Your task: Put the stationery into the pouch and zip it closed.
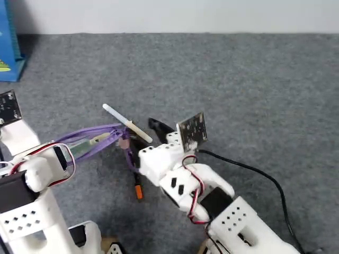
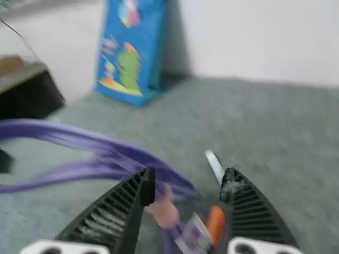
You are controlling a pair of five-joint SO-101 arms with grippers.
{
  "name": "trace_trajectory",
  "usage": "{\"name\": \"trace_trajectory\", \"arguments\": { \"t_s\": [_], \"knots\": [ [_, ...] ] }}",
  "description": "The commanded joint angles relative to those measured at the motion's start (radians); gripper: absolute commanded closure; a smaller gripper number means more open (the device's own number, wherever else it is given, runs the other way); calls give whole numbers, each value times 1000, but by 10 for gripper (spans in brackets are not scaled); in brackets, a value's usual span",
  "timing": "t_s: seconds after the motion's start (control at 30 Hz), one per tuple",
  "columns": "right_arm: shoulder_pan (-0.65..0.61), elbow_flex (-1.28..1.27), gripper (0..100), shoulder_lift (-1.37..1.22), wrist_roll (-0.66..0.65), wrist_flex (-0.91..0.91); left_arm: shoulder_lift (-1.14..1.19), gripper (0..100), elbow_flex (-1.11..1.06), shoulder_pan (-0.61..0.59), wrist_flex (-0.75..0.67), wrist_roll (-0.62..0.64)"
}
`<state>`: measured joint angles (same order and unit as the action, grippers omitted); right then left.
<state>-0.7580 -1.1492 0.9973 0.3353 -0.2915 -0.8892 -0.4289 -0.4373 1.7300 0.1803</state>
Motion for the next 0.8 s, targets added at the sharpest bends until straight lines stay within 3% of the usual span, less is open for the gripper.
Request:
{"name": "trace_trajectory", "arguments": {
  "t_s": [0.0, 0.13, 0.23, 0.77],
  "knots": [
    [38, 40, 805, -67, 15, -70, 3, 989, 36, -8, 14, 9],
    [38, 100, 805, -199, 14, -171, 3, 989, 44, -9, 14, 9],
    [39, 204, 805, -349, 14, -234, 3, 989, 44, -81, 12, 9],
    [-30, 786, 805, -1173, 20, -248, 3, 989, 39, -120, 15, 8]
  ]
}}
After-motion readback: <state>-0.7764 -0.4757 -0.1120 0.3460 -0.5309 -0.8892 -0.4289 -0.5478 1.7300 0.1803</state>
